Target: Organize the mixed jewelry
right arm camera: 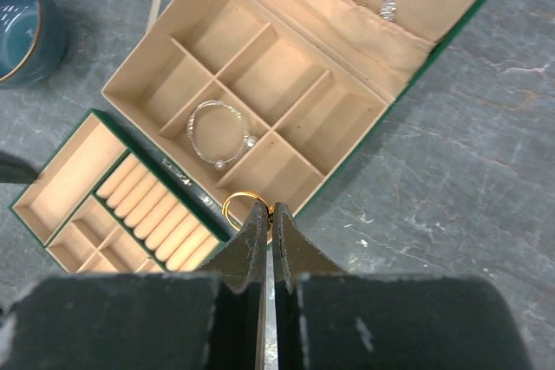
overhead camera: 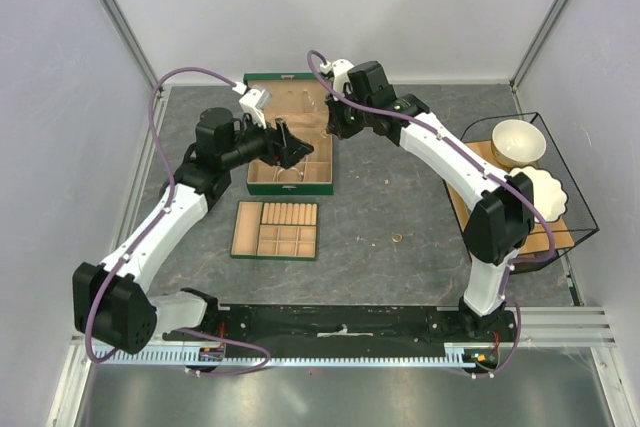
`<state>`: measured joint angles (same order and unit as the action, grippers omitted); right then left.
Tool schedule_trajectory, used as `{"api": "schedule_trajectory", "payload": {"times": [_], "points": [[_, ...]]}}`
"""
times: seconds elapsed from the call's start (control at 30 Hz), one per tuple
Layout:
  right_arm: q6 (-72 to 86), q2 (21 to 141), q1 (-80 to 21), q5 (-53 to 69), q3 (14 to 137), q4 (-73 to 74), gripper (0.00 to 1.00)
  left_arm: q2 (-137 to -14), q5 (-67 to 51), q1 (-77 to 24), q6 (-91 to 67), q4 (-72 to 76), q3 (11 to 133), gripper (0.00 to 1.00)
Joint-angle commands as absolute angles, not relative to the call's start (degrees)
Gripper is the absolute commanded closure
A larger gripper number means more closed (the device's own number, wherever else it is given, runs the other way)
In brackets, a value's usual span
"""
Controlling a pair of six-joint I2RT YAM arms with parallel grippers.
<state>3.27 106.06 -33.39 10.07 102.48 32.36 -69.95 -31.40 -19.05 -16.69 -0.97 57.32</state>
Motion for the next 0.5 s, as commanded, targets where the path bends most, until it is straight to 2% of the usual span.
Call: {"api": "schedule_trajectory", "payload": {"times": [0.0, 0.27, 0.47], "points": [[5.62, 106.61, -34.71, 11.51, 104.68, 30.50, 1.00, -71.98, -24.97, -20.65, -19.16, -0.97, 60.29, 0.19], [7.56, 104.77, -35.16, 11.78, 104.50, 28.83, 1.00, -74.62, -20.40, -21.45, -20.74, -0.26, 61.44, 0.33], [9.14, 103.98, -35.42, 12.66, 103.71, 28.04, 1.00, -76.46, -21.61, -21.88, -22.23, 1.67, 61.52, 0.43]]}}
